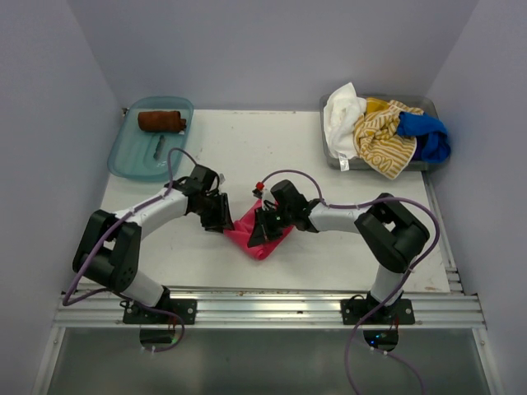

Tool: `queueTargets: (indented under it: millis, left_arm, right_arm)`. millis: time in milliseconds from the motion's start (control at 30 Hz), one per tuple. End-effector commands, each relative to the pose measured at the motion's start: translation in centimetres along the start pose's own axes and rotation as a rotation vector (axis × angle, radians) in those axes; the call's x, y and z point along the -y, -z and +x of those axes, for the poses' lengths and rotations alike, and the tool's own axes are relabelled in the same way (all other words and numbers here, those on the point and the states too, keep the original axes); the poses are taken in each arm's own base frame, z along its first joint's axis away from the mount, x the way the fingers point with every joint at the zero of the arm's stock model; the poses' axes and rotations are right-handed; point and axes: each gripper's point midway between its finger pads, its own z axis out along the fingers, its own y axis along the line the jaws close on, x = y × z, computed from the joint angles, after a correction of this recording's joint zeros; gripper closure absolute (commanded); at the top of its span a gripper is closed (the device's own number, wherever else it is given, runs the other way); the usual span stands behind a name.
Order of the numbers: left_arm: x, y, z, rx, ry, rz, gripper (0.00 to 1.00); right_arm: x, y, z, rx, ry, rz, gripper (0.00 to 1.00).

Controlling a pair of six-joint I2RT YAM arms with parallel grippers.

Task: Roll the towels
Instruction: Roll the towel

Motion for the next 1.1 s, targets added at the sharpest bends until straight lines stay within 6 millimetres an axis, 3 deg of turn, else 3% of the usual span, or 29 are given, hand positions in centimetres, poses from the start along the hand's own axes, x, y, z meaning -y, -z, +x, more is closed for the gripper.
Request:
queueTargets:
  millis: [0,100,267,400,467,533,667,833,1067]
  left_arm:
    - [-0.8,-0.3,-0.6,0.033,0.006,-0.042,0.64]
    - [-1.1,-0.8,-0.2,0.016,0.019,-0.050,0.80]
    - [-1.5,-1.6,0.3,-0.010,0.044,-0.055,0.80]
    - [-1.4,-1.3,-0.1,0.009,0.056,-0.058,0.64]
    - [-0.7,0.0,-1.3,0.076,0.062,-0.050,0.50]
    - [0.1,1.8,-2.2,0.141,0.061,-0.033,0.43]
    - [0.9,4.5,-3.6,0.241,0.054,-0.032,0.42]
    - [1.8,5.8,-2.7,0.244,0.002,0.029,0.52]
    - [3.6,5.7,0.6,0.120,-0.107,0.165,0.70]
  right_arm:
    - [-0.7,0.7,-1.2,0.034,0.024,0.000,1.00]
    - [-0.7,0.7,-1.1,0.035,0.021,0.000,1.00]
    - [-0.8,0.8,-0.9,0.038,0.022,-0.006,1.00]
    - [-1.3,0.9,-1.0,0.050,0.014,-0.030,1.00]
    - [-1.4,0.9,-0.6,0.040,-0.003,-0.052,1.00]
    - [-1.7,0.8,-0.5,0.051,-0.025,-0.082,1.00]
    - [-2.2,0.5,-0.4,0.058,-0.058,-0.136,1.00]
    - [-2.2,0.4,-0.6,0.067,-0.087,-0.162,1.00]
    - [-2.0,0.7,-0.9,0.077,-0.103,-0.169,1.00]
